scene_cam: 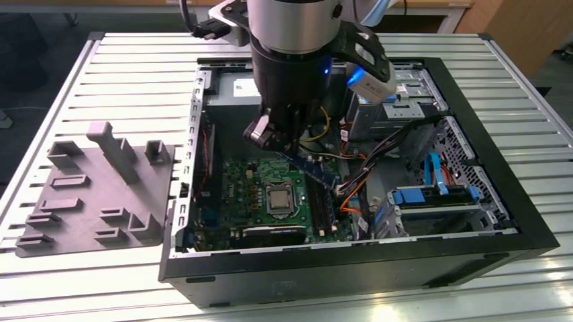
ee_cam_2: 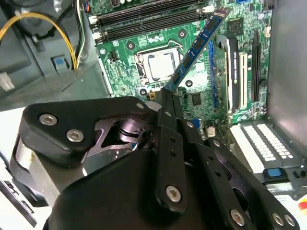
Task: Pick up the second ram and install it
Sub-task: 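Insert the second ram into the second slot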
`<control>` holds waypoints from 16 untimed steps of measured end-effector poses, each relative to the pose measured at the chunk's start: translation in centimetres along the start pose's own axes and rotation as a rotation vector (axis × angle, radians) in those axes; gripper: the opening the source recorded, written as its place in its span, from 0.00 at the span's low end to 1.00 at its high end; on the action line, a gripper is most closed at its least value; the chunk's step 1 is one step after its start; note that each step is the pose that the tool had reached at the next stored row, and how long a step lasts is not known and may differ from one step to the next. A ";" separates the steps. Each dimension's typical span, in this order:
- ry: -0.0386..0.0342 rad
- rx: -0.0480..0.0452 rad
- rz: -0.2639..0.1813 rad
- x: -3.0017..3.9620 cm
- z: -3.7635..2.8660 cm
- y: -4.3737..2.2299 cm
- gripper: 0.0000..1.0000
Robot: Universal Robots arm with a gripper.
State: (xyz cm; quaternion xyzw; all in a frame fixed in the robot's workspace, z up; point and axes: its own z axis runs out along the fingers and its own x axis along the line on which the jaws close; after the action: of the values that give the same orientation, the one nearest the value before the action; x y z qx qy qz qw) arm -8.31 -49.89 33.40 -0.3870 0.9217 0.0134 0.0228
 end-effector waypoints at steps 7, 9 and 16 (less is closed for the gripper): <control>-0.0006 0.0043 0.084 0.00 0.04 0.00 0.12; -0.0008 0.0054 0.103 0.01 0.04 0.00 0.12; -0.0012 0.0090 0.170 0.00 0.05 0.00 0.12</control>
State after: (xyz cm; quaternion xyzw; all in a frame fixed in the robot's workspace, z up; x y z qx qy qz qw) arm -8.31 -49.89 33.35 -0.3071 0.9513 0.0113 0.0238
